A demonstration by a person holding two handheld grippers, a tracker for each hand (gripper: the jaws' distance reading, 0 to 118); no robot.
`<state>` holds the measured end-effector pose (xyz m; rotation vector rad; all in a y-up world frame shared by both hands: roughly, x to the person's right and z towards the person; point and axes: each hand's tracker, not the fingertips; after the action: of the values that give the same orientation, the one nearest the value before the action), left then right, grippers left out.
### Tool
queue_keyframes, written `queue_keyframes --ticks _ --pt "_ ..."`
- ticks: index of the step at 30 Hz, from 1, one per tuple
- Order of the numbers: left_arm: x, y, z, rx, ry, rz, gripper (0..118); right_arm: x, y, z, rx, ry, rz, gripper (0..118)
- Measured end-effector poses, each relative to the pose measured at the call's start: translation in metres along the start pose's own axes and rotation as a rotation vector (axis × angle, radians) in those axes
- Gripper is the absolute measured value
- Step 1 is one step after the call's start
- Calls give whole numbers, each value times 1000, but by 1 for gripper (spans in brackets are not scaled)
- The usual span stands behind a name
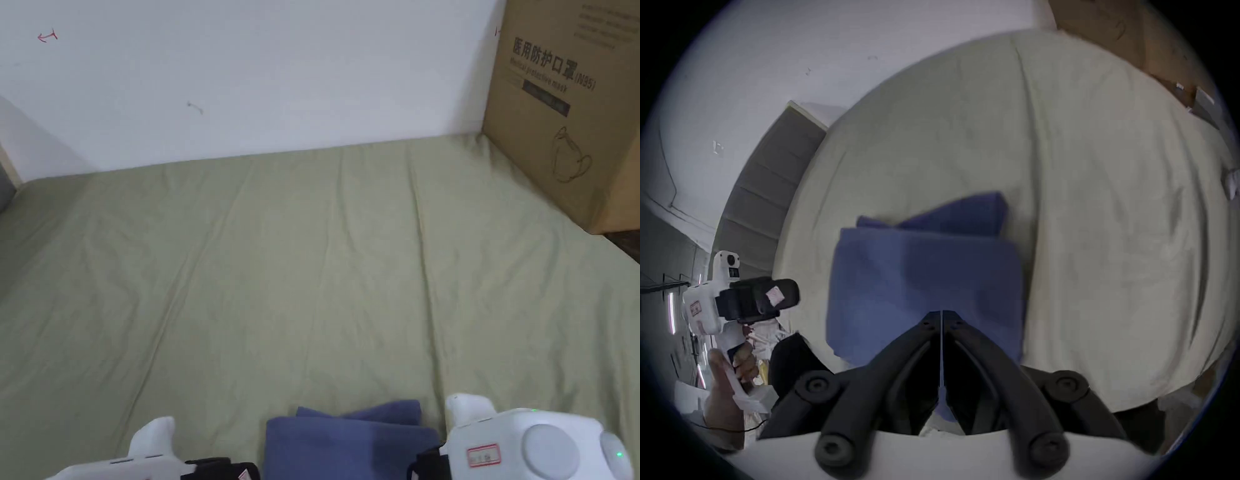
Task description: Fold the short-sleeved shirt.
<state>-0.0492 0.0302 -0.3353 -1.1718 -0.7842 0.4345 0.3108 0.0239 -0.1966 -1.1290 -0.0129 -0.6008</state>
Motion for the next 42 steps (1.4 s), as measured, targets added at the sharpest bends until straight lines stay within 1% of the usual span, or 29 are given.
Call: queue_keyframes --ticks 1,3,4,5,7,10,12,14,15,16,17,18,19,20,21,22,26,27,31,34,38,42 --pt "-7 0 -1 6 -3 15 1 0 0 -6 -6 -29 11 1" --pt "-21 0 -5 15 -23 48 2 -1 -1 -15 -37 -155 43 1" --pt "-27 0 -6 15 -34 54 2 -1 0 -17 -44 -173 53 1" --pt "-32 1 -9 11 -38 61 2 -1 2 -16 -33 -127 27 1" --pt "-40 4 -15 -4 -51 78 2 -3 4 -15 -39 -138 4 1" --pt "-53 10 -27 -40 -111 97 2 -4 4 -14 -47 -147 33 1" --pt "-59 14 -36 -66 -142 104 3 -1 3 -12 -46 -148 32 1" --pt "-63 16 -46 -89 -230 109 10 3 4 -11 -50 -137 20 1" --pt "-67 17 -52 -108 -281 120 15 6 4 -11 -51 -130 16 1" --pt "-71 17 -59 -125 -307 139 24 7 4 -11 -53 -126 12 1" --pt "-76 16 -68 -151 -313 161 34 8 4 -11 -54 -121 9 1" --pt "-80 15 -77 -180 -317 166 52 8 4 -11 -55 -119 8 1" --pt "-85 15 -83 -186 -370 178 71 9 3 -12 -56 -119 7 1" --pt "-88 15 -87 -177 -470 230 72 9 3 -12 -57 -119 7 1" --pt "-91 15 -94 -196 -536 288 75 11 4 -12 -58 -115 1 1" --pt "-94 14 -101 -190 -558 320 79 13 4 -12 -59 -109 -11 1" --pt "-84 12 -125 -228 -636 290 80 18 7 -13 -69 -87 -47 1" --pt "-82 12 -127 -210 -658 289 81 18 7 -13 -72 -84 -54 1" --pt "-81 15 -122 -203 -697 310 94 17 8 -13 -81 -83 -50 1" --pt "-84 16 -111 -216 -684 280 99 15 9 -14 -84 -92 -34 1" --pt "-85 16 -112 -229 -690 300 104 15 8 -14 -83 -94 -28 1" --pt "-66 14 -130 -285 -682 252 105 16 6 -13 -74 -85 -45 1"
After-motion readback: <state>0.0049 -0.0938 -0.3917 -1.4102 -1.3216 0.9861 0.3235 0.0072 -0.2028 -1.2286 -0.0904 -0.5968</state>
